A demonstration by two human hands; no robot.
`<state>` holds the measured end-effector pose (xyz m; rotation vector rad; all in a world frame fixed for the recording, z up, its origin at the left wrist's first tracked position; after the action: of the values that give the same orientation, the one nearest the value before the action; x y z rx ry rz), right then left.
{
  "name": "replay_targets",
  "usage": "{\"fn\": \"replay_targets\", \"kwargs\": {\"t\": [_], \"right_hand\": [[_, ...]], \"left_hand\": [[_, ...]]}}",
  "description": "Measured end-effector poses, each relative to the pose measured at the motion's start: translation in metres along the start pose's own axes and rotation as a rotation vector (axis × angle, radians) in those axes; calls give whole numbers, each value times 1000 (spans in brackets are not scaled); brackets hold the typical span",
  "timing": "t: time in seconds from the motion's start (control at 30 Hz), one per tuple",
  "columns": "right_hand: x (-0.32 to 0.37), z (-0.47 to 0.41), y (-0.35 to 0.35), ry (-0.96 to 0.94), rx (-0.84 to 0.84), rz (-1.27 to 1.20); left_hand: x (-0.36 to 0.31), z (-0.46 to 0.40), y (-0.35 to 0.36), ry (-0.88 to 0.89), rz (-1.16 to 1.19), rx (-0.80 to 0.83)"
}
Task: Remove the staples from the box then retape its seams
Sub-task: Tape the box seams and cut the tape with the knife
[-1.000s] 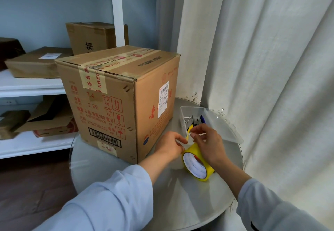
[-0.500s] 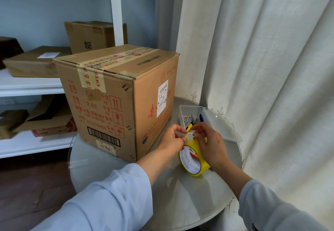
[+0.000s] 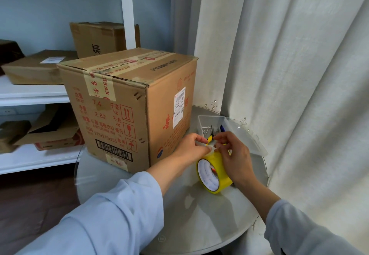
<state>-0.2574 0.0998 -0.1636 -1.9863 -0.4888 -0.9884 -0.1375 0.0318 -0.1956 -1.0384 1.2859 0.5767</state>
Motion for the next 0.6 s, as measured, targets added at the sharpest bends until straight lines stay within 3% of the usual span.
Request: {"fn": "replay_targets", "kwargs": {"t": [0.17,0.33,0.6], "right_hand": [[2,1,0,-9,-10,8],[-1,2,1,43,-36,-50],[-6,-7,7,89,61,-26]], "left_hand": [[-6,2,4,71,-12,40],[-16,2,8,204,-222,44],[-21,4,2,287,-378,17]]}}
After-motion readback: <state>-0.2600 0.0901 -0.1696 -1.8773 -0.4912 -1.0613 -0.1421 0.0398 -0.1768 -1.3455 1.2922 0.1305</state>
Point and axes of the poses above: each hand's wrist, its own z-axis away from the middle knuckle, its own y-axis out of the palm, x = y × z, the point moved 10 cm from there along -z, towards the middle knuckle, and after that the axes turned 9 degrees about y, right-handed, at the moved point
